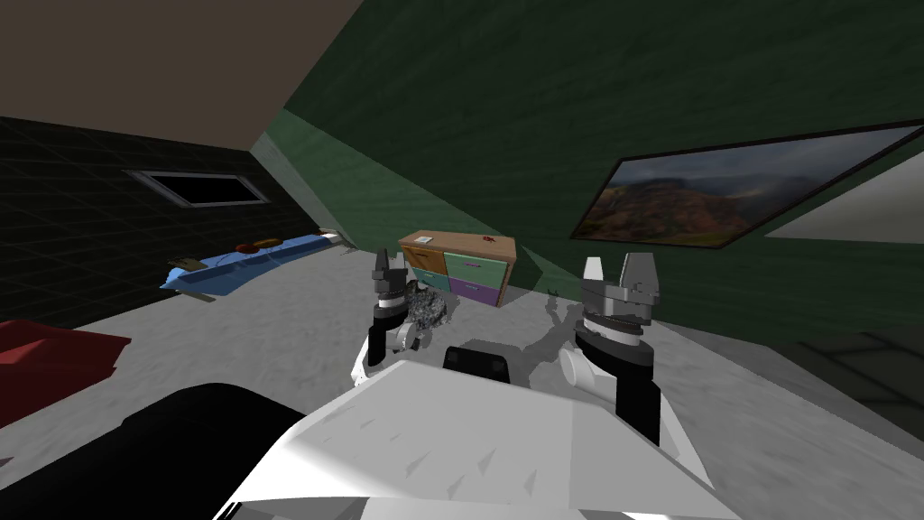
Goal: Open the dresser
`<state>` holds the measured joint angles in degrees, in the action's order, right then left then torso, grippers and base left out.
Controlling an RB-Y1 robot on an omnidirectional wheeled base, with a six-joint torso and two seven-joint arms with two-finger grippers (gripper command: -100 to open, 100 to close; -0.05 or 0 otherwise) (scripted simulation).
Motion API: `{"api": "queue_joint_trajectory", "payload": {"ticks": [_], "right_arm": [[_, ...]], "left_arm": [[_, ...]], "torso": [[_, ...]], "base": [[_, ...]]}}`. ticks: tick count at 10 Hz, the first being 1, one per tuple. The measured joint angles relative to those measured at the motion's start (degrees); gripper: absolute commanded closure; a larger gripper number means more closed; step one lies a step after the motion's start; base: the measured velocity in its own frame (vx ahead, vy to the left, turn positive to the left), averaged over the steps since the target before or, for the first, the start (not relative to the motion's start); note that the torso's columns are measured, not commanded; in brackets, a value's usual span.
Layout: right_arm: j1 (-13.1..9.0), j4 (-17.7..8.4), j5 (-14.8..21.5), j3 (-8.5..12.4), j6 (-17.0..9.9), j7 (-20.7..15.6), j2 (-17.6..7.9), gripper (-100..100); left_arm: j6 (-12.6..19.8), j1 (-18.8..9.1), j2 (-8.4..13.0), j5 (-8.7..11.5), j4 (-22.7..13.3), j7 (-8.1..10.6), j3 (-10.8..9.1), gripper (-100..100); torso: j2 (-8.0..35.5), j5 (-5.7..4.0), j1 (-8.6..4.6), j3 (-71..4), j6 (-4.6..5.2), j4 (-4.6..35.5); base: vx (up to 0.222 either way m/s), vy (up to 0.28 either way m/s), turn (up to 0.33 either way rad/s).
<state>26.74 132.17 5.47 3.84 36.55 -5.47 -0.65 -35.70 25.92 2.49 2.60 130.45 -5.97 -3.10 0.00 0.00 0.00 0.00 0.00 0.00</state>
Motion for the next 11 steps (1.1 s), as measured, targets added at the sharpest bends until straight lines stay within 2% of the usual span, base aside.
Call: {"api": "queue_joint_trajectory", "payload": {"ticks": [2, 9, 10, 11], "right_arm": [[0.0, 0.0, 0.0, 0.0, 0.0, 0.0, 0.0, 0], [0.0, 0.0, 0.0, 0.0, 0.0, 0.0, 0.0, 0], [0.0, 0.0, 0.0, 0.0, 0.0, 0.0, 0.0, 0], [0.0, 0.0, 0.0, 0.0, 0.0, 0.0, 0.0, 0]], "left_arm": [[0.0, 0.0, 0.0, 0.0, 0.0, 0.0, 0.0, 0], [0.0, 0.0, 0.0, 0.0, 0.0, 0.0, 0.0, 0], [0.0, 0.0, 0.0, 0.0, 0.0, 0.0, 0.0, -100], [0.0, -0.1, 0.9, -0.2, -0.4, -0.1, 0.18, -100]], "torso": [[6.0, 0.0, 0.0, -12.0, 0.0, 6.0], [35.4, 0.0, 0.0, -70.7, 0.0, 35.4], [39.6, 0.0, 0.0, -79.2, 0.0, 39.6], [41.5, 0.0, 0.01, -83.2, 0.01, 41.5]], "base": [[0.0, 0.0, 0.0], [0.0, 0.0, 0.0], [0.033, -0.001, -0.022], [0.076, -0.002, -0.041]]}}
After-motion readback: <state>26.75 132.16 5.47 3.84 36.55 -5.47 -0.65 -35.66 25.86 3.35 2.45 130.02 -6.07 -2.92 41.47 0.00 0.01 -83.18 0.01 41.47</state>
